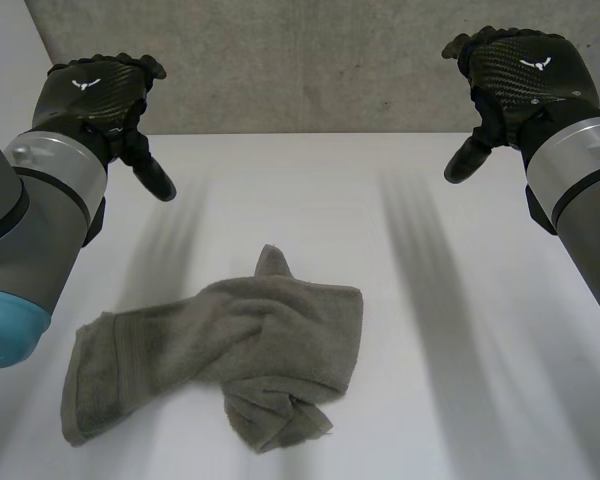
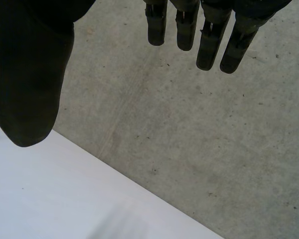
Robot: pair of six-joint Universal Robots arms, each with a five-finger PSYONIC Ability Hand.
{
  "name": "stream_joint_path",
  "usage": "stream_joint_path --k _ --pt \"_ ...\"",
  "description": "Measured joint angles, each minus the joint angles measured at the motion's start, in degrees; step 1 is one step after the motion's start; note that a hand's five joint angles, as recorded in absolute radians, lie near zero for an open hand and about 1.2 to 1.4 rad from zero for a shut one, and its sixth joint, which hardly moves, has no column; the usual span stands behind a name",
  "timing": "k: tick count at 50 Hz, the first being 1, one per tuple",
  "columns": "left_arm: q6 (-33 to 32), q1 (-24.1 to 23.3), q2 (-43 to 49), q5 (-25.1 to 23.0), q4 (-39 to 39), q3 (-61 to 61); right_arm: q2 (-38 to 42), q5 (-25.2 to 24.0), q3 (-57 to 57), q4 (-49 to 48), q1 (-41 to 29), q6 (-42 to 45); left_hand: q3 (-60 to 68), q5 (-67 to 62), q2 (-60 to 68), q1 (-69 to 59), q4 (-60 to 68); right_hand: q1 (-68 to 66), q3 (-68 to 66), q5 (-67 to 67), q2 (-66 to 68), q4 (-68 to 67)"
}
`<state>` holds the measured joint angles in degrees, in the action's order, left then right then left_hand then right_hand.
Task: Fold the towel.
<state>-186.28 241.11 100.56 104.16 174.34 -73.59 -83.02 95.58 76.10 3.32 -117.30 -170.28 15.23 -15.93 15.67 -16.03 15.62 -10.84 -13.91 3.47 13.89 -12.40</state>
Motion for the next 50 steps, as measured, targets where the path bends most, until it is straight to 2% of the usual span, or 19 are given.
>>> stream_joint_path --k 21,28,32,37,41,50 --pt "0.48 0.86 -1.12 -2.64 -0.63 -0.93 2.16 -0.93 -0.53 0.2 -0.06 1.1 -0.01 0.15 -0.14 0.11 -0.11 0.0 0.0 0.0 0.0 0.0" --pt "0.12 3.03 -3.17 -4.85 -1.4 -4.85 5.85 -6.25 -3.09 3.95 -0.59 5.7 0.0 0.15 -0.14 0.11 -0.11 0.0 0.0 0.0 0.0 0.0" --pt "0.09 7.63 -4.05 -8.06 -1.58 -10.56 10.58 -11.82 -5.27 7.94 -0.83 9.28 0.0 0.14 -0.11 0.1 -0.08 0.0 0.0 0.0 0.0 0.0" --pt "0.09 12.96 -3.48 -12.71 -1.15 -17.8 18.3 -15.2 -8.57 10.3 -1.2 10.65 0.0 0.06 0.0 0.08 -0.01 0.0 0.0 0.0 0.0 0.0" --pt "0.06 15.73 -1.51 -15.57 0.28 -22.99 25.99 -15.79 -12.08 10.77 -2.8 10.76 0.01 0.0 0.0 0.03 0.0 0.0 0.0 0.0 0.0 0.0" --pt "-2.49 19.07 4.77 -16.48 5.04 -29.85 38.61 -14.86 -18.53 10.58 -6.98 10.52 0.11 -0.08 0.02 -0.01 0.0 -0.2 0.0 0.0 0.0 -0.01"
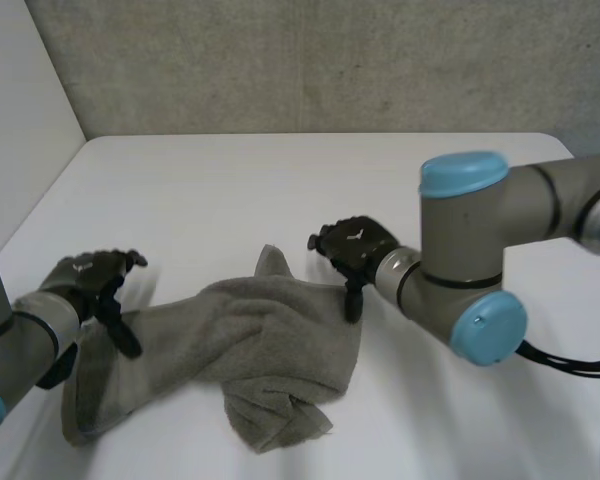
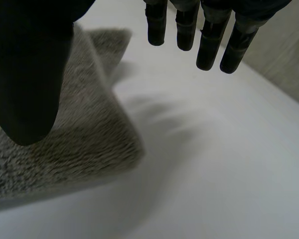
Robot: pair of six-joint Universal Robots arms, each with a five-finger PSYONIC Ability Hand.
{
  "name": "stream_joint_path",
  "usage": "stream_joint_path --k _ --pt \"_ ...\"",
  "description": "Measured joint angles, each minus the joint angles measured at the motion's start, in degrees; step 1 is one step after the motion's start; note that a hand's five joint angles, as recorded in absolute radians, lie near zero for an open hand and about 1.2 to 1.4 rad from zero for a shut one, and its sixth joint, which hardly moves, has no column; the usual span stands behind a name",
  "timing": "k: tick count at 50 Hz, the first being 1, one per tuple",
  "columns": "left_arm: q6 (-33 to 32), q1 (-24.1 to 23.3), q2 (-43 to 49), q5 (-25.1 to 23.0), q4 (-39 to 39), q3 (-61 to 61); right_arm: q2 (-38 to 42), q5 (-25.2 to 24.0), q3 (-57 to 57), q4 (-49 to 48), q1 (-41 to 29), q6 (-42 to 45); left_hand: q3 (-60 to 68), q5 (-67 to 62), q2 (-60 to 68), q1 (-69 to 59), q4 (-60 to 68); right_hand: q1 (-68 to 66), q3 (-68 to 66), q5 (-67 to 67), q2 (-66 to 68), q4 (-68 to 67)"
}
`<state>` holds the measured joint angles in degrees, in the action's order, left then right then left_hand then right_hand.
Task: Fold the towel.
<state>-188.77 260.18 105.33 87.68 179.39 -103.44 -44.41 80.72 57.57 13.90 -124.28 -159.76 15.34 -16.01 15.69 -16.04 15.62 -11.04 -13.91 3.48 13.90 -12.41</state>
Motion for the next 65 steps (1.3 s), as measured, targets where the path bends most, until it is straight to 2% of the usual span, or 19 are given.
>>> stream_joint_path --k 3,7,8,10,14,15,17,19,24,28,33,38,42,48,52,57,61,65 --pt "-2.33 0.33 1.41 0.07 0.8 -1.39 2.2 0.38 -0.88 -0.01 -0.63 -0.03 0.0 0.0 0.0 0.0 0.0 -2.68 -0.54 0.53 0.62 -1.03" --pt "-5.33 0.45 2.53 0.14 1.78 -2.89 3.85 0.93 -1.29 -0.01 -1.41 -0.05 2.57 -2.18 2.34 -1.86 1.94 -13.66 -10.96 12.1 10.95 -12.44" --pt "-6.05 0.44 2.66 0.16 2.11 -3.25 4.09 1.09 -1.26 0.01 -1.59 -0.06 5.37 -4.49 4.92 -4.42 4.39 -19.86 -16.76 17.77 17.4 -18.23" --pt "-6.76 0.42 2.67 0.18 2.47 -3.58 4.27 1.28 -1.14 0.03 -1.77 -0.09 13.8 -12.52 13.08 -12.94 12.82 -25.57 -22.31 22.8 23.05 -23.73" --pt "-7.25 0.24 2.24 0.22 2.92 -3.73 4.27 1.53 -0.65 0.14 -1.71 -0.15 48.68 -46.05 48.71 -49.02 49.15 -50.38 -46.61 46.7 47.84 -48.71" --pt "-7.22 0.15 2.05 0.24 2.96 -3.67 4.14 1.57 -0.43 0.26 -1.61 -0.17 58.08 -55.12 56.99 -57.3 58.39 -58.8 -54.58 56.53 56.28 -56.99" --pt "-7.1 -0.04 1.54 0.26 2.98 -3.48 3.66 1.59 -0.09 0.47 -1.43 -0.2 66.34 -62.76 64.93 -61.47 65.7 -64.46 -60.76 62.84 61.24 -63.14" --pt "-6.92 -0.24 0.47 0.27 2.98 -3.17 2.31 1.56 0.32 0.69 -1.17 -0.26 71.39 -65.92 66.75 -62.26 69.97 -64.46 -61.1 63.11 61.24 -63.76" --pt "-5.91 -0.91 -4.57 0.25 3.09 -1.78 -5.13 0.92 2.33 1.11 0.16 -0.46 71.9 -65.93 66.76 -62.27 70.34 -64.46 -61.11 63.11 61.24 -63.76" --pt "-3.31 -2.11 -11.11 0.2 3.26 0.37 -14.58 -0.29 5.01 1.19 2.31 -0.38 71.91 -65.93 66.76 -62.54 70.34 -64.46 -61.11 63.11 61.19 -63.76" --pt "0.98 -3.32 -18.77 0.09 3.28 2.81 -25.83 -3.3 8.72 1.18 5.23 -0.2 71.93 -65.93 66.76 -62.54 70.69 -64.46 -61.11 63.11 61.25 -63.77" --pt "4.03 -5.32 -22.9 -0.19 3.27 3.51 -33.43 -7.34 12.94 1.62 8.09 0.65 71.94 -65.93 66.76 -62.55 70.98 -64.46 -61.11 63.11 61.25 -63.77" --pt "4.75 -7.5 -22.49 -0.46 3.3 3.51 -36.75 -10.01 16.18 3.18 9.47 3.09 71.95 -65.93 66.76 -62.62 70.98 -64.46 -61.11 63.11 61.25 -63.77" --pt "4.27 -8.92 -14.41 -0.48 3.27 6.74 -35.76 -10.89 17.49 4.83 9.4 10.4 71.97 -65.93 66.76 -62.85 70.98 -64.51 -61.11 63.11 61.25 -63.77" --pt "3.28 -9.58 -5.71 -0.19 3.2 14.4 -31.42 -9.48 13.58 1.99 8.92 13.94 72.0 -65.87 66.76 -62.85 70.98 -64.56 -61.11 63.11 61.25 -63.78" --pt "3.13 -11.61 0.87 0.23 4.55 28.0 -25.73 -2.87 5.35 -12.74 7.64 12.38 72.03 -65.87 66.76 -62.85 70.98 -64.56 -62.0 63.11 61.25 -63.78" --pt "4.46 -13.3 1.85 1.15 8.75 36.91 -25.73 3.03 2.85 -28.2 6.38 9.28 72.05 -65.87 66.77 -62.86 70.98 -64.57 -62.2 63.11 61.26 -63.78" --pt "6.89 -14.12 -0.23 3.23 14.7 39.93 -28.65 5.96 4.2 -37.69 5.55 7.15 72.06 -65.87 66.77 -63.04 70.98 -64.58 -62.21 63.11 61.26 -63.78"
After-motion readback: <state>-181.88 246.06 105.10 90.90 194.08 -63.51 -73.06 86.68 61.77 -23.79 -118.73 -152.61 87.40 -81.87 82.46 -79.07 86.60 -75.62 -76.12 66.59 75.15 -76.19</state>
